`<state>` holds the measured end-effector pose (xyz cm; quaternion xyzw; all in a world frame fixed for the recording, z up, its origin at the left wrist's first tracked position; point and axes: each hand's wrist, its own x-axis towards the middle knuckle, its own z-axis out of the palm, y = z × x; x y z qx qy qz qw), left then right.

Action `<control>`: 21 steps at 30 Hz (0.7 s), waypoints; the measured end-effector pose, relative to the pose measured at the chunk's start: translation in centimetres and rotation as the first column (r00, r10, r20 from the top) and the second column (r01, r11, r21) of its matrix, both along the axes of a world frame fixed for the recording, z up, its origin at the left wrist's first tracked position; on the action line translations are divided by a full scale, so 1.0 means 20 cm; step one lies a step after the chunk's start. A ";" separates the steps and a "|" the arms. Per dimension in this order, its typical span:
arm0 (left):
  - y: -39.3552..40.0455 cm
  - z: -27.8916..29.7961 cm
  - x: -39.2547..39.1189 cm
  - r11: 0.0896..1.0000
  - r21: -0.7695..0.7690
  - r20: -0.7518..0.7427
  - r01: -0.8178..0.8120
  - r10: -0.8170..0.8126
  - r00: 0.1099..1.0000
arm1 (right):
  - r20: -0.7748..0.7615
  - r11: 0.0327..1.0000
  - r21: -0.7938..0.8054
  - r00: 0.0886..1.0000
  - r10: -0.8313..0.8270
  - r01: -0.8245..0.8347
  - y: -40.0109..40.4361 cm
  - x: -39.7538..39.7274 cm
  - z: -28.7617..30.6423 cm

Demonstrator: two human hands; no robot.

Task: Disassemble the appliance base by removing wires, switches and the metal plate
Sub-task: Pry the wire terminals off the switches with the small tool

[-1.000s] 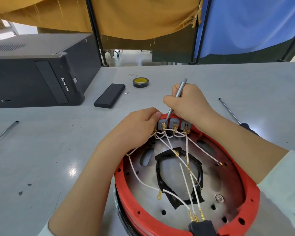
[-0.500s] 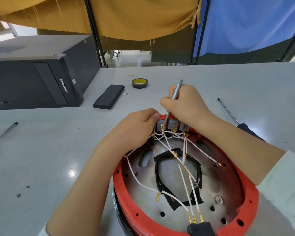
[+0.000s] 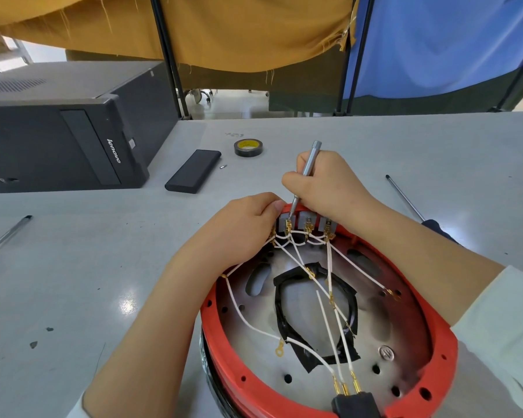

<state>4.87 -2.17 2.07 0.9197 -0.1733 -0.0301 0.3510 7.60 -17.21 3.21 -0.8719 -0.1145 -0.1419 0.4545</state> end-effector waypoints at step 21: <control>-0.03 0.03 0.03 0.996 -0.052 0.041 -0.072 0.074 0.996 | 0.037 0.989 0.107 0.994 -0.104 0.099 -0.08 -0.07 -0.01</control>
